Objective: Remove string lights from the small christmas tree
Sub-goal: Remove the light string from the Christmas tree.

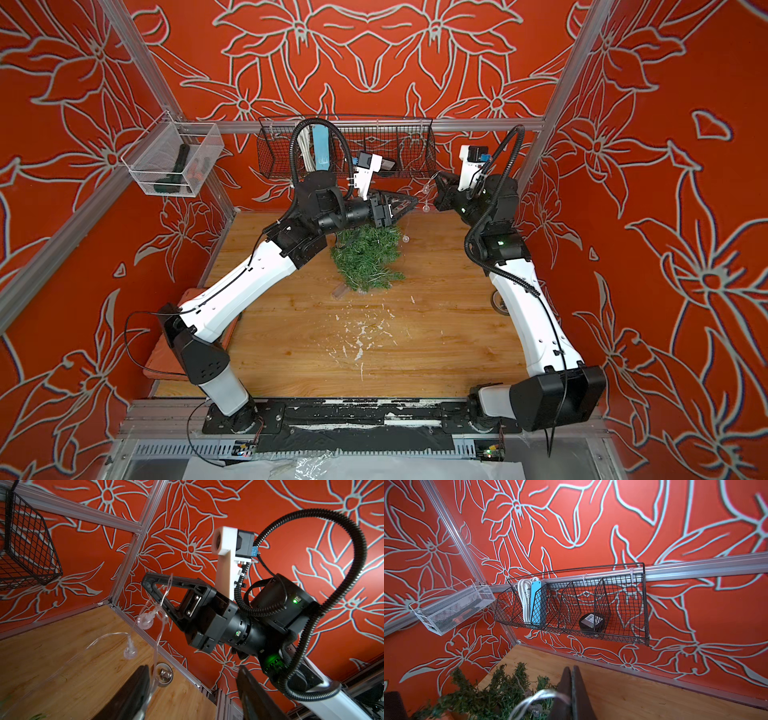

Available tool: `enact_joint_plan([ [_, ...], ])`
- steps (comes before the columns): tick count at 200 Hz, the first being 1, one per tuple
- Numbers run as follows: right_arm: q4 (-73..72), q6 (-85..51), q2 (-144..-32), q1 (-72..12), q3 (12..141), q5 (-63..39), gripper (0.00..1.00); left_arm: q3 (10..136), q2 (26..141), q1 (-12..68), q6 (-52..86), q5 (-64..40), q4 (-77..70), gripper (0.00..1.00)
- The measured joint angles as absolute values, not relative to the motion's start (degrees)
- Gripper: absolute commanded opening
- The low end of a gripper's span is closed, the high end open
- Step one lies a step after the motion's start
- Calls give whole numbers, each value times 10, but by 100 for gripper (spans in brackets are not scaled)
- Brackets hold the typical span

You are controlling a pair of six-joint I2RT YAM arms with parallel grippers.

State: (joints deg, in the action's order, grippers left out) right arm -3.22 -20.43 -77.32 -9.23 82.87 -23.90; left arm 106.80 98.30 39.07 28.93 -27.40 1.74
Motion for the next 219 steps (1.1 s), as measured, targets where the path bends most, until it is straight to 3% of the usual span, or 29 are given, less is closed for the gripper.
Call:
enact_joint_plan([
  [155,-133,-249,-829,-32,824,-352,0,1051,983,391,263,-266,31,72],
  [173,-137,-251,-829,-31,824,-360,0,1047,983,391,260,-265,33,75],
  [185,-138,-252,-829,-31,824,-362,0,1046,983,391,255,-264,33,87],
  [219,-138,-253,-829,-29,824,-364,0,1045,983,395,256,-260,33,89],
])
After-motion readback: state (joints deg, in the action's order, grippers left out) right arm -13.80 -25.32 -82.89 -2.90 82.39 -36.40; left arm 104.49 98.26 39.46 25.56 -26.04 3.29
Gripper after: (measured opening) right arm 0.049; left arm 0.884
